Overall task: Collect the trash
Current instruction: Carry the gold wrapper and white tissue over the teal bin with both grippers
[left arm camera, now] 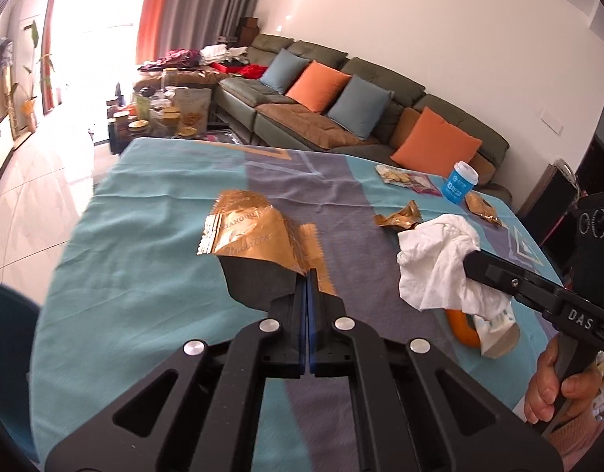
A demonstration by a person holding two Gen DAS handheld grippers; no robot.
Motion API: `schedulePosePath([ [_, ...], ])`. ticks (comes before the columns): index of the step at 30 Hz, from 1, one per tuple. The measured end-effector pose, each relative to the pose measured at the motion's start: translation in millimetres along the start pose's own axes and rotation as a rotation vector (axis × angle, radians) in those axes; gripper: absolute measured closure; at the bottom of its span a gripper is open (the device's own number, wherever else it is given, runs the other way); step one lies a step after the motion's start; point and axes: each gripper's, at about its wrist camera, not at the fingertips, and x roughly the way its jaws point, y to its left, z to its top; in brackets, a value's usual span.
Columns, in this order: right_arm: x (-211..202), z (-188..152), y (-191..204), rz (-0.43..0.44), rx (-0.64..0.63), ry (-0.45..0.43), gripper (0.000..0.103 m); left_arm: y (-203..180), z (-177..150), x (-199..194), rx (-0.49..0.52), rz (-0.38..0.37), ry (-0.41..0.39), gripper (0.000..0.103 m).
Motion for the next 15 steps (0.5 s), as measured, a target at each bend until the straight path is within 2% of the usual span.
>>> schedulePosePath([
  [15, 57.0, -3.9, 71.0, 0.193, -0.104, 0.092, 0.098, 67.3, -35.4, -92.1, -0.108, 0.15, -0.066, 0.102],
])
